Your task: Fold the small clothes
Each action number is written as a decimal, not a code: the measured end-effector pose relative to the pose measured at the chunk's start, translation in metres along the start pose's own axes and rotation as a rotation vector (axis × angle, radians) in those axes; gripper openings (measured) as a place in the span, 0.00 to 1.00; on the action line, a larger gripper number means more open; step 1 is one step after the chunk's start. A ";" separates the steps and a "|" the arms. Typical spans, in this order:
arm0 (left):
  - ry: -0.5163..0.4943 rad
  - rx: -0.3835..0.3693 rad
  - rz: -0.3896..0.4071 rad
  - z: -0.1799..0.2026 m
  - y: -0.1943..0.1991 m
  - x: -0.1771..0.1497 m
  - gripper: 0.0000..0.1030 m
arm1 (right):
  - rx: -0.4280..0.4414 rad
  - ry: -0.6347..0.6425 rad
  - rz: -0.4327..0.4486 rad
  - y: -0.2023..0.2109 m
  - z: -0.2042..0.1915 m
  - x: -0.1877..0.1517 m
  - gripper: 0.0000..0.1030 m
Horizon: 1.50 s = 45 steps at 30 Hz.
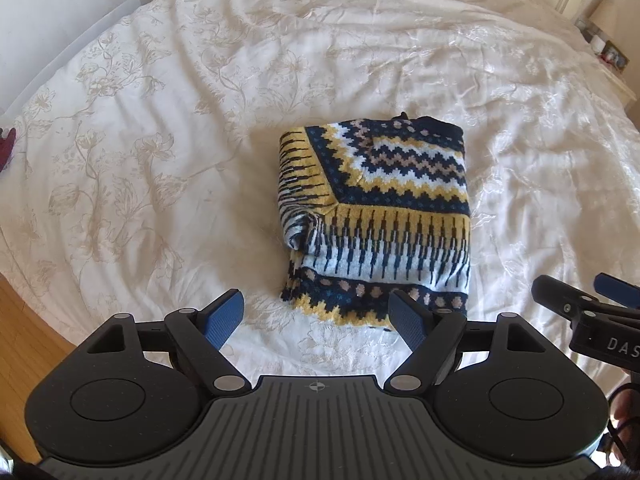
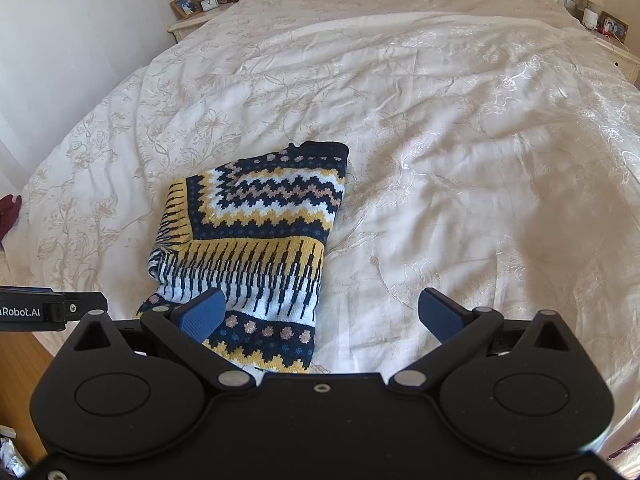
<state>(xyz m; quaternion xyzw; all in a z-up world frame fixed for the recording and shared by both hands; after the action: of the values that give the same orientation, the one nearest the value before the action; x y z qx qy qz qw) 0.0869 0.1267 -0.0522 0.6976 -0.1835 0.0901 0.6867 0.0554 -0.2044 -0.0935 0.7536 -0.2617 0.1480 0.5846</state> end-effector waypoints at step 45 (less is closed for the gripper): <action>-0.045 0.067 -0.095 0.003 0.000 0.004 0.76 | -0.039 -0.005 -0.020 -0.003 -0.010 0.012 0.99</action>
<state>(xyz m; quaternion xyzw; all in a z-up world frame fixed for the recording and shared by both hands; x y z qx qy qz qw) 0.0899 0.1230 -0.0514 0.7300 -0.1625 0.0478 0.6622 0.0679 -0.1972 -0.0874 0.7449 -0.2585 0.1350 0.6000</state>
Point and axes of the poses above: each gripper's, at about its wrist camera, not at the fingertips, and y roughly against the way its jaws point, z to its right, x to its top, the point moved 10 cm from there along -y, roughly the way its jaws point, and after that the axes turned 11 degrees about -y, right-handed, at the moved point
